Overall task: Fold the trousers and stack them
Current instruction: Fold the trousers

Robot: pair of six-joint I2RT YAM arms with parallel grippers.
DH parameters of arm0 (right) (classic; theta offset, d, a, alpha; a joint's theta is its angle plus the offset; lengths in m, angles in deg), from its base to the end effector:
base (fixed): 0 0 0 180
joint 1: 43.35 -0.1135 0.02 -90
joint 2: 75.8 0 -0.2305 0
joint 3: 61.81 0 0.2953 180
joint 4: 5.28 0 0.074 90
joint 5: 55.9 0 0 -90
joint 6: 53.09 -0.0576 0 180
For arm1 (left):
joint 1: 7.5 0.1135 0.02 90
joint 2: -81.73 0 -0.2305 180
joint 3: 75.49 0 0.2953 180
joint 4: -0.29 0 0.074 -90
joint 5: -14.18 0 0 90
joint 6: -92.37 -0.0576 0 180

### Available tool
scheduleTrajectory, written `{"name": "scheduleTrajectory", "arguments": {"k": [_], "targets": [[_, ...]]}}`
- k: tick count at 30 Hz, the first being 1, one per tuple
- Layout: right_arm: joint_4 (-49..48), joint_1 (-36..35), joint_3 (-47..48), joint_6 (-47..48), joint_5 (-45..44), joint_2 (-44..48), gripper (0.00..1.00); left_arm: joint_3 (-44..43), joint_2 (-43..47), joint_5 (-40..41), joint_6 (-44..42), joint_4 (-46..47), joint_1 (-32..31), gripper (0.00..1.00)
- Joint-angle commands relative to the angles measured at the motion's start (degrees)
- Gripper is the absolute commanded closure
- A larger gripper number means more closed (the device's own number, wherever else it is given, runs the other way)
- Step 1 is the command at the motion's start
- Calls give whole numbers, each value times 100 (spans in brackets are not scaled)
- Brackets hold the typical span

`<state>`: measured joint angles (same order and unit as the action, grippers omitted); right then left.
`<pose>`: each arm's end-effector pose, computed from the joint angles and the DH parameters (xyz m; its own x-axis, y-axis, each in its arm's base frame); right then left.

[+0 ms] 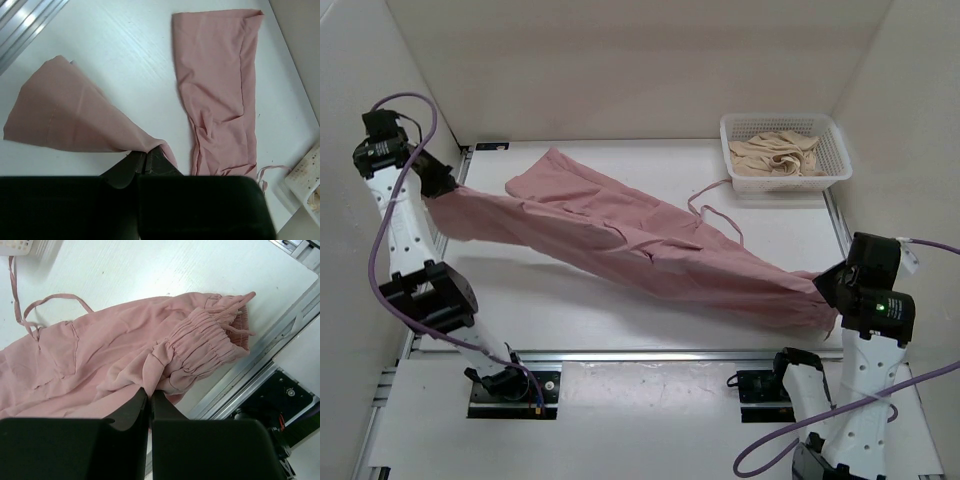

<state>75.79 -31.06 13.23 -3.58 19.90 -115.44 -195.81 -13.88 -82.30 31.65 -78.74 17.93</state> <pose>0.1669 -0.0508 0.3387 -0.2888 0.7072 -0.6454 0.7381 0.5938 0.3203 0.3526 0.1605 0.3597 -0.4603 -0.7569 -0.4639 -0.6791 0.6368 -0.3652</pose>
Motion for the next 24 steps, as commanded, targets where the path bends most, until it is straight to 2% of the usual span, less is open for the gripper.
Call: {"name": "scheduleTrajectory", "arguments": {"k": [1,7,12,20,24], "targets": [[-465,10,165,120,-830,-150,100,-678,-579,489,-203,263,-274,90],[-948,10,41,173,-1050,-834,100,-2471,-2117,779,-116,61,-899,90],[-1317,10,41,121,-1252,-1581,100,-3824,-3243,570,69,60,-1224,90],[-2072,10,339,120,-1437,-2784,100,-3959,-3973,86,395,911,-1294,90],[-2485,62,577,86,-1769,-3532,100,-4836,-4702,86,657,1307,-1593,90]]}}
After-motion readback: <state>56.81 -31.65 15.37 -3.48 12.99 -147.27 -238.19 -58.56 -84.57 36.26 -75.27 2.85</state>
